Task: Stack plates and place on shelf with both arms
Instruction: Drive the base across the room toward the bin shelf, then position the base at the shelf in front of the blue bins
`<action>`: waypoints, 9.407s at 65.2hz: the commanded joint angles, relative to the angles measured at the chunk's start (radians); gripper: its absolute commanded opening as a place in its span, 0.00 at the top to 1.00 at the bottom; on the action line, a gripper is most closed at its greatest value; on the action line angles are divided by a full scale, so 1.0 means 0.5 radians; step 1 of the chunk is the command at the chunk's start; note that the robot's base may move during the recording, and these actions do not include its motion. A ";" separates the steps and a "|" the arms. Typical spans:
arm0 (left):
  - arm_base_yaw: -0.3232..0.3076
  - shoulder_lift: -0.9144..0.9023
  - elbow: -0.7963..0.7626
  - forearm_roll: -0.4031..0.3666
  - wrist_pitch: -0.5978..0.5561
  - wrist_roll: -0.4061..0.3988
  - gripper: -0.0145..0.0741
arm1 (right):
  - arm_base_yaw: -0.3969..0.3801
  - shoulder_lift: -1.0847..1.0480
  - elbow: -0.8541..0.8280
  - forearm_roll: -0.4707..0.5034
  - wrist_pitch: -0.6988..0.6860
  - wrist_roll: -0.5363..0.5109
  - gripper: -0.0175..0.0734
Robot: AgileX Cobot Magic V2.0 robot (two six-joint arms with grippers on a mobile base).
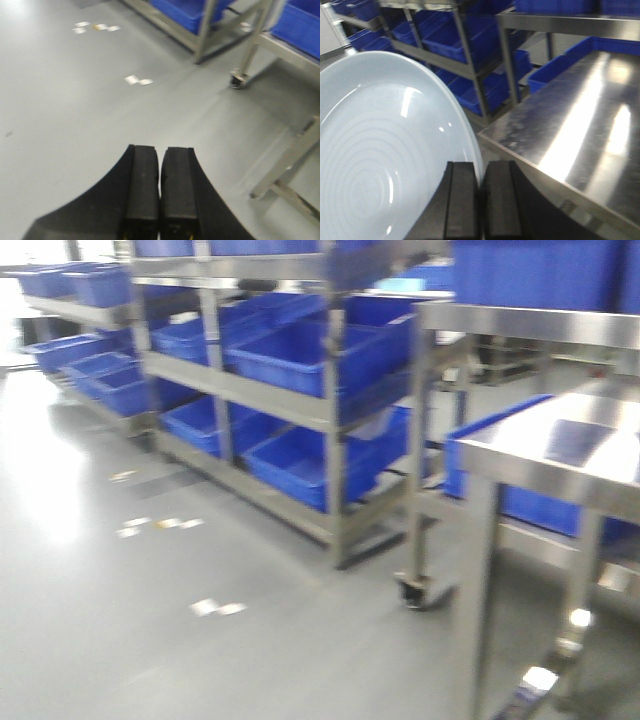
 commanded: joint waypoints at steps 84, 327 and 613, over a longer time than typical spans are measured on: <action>-0.013 -0.004 -0.058 0.001 -0.147 -0.007 0.73 | -0.013 0.013 -0.054 -0.012 -0.202 -0.004 0.74; -0.013 0.017 -0.056 0.001 -0.148 -0.007 0.73 | 0.009 0.006 -0.054 -0.012 -0.203 -0.004 0.74; -0.013 0.017 -0.056 0.001 -0.152 -0.007 0.73 | 0.009 0.006 -0.054 -0.012 -0.205 -0.004 0.74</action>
